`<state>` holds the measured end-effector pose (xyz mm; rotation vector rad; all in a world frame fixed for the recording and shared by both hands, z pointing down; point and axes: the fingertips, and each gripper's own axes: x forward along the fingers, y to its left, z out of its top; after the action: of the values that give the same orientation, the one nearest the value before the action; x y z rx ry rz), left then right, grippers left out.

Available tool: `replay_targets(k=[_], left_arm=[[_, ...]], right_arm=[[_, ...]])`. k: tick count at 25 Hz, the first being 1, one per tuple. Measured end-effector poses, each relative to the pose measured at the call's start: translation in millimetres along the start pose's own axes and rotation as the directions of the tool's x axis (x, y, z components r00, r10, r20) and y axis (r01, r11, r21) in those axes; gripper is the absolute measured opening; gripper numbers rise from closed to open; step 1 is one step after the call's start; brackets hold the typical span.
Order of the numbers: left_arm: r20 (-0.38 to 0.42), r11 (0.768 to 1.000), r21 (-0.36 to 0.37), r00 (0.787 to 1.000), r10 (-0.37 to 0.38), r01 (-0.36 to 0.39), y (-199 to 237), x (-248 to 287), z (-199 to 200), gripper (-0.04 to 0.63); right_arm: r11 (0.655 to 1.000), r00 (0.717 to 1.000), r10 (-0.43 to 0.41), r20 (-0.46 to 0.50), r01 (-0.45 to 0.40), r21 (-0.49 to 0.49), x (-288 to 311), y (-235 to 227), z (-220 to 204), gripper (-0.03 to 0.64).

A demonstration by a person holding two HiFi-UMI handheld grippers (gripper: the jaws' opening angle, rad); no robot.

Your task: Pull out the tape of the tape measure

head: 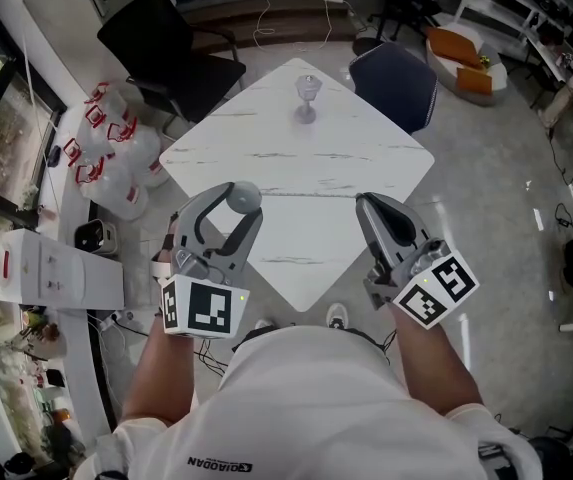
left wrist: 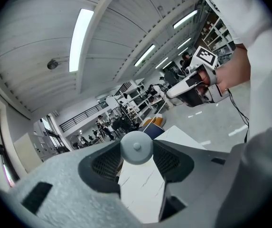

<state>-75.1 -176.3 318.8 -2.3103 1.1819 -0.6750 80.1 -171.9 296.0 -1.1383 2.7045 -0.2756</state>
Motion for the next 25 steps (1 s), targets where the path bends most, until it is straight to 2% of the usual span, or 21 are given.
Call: replay_targets(k=[5,8,12,20,25], left_arm=[[0.002,1.000,0.003,1.000,0.003,-0.003,2.2,-3.0,0.9,0.222],[-0.017,1.000,0.001,0.999,0.031,-0.031,9.6,-5.8,-5.2,0.222],[-0.024,0.998,-0.035,0.998,0.056,-0.057,25.4,-14.0,-15.3,0.222],[-0.017,0.998,-0.013,0.998,0.067,-0.068,28.0,-13.8,-11.4,0.222],[-0.053,0.992,-0.056,0.992,0.111,-0.114,45.5,-20.7,-28.4,0.222]], right_arm=[[1.000,1.000,-0.004,-0.004,0.004,-0.010,-1.3,1.0,1.6,0.014],[0.999,0.999,-0.036,0.001,0.036,-0.023,-6.7,-7.2,6.4,0.014],[0.997,0.997,-0.072,0.015,0.072,-0.036,-14.5,-20.7,17.0,0.014],[0.995,0.996,-0.086,0.030,0.087,-0.042,-16.2,-25.8,21.1,0.014],[0.986,0.987,-0.158,0.039,0.160,-0.037,-27.6,-45.3,24.6,0.014]])
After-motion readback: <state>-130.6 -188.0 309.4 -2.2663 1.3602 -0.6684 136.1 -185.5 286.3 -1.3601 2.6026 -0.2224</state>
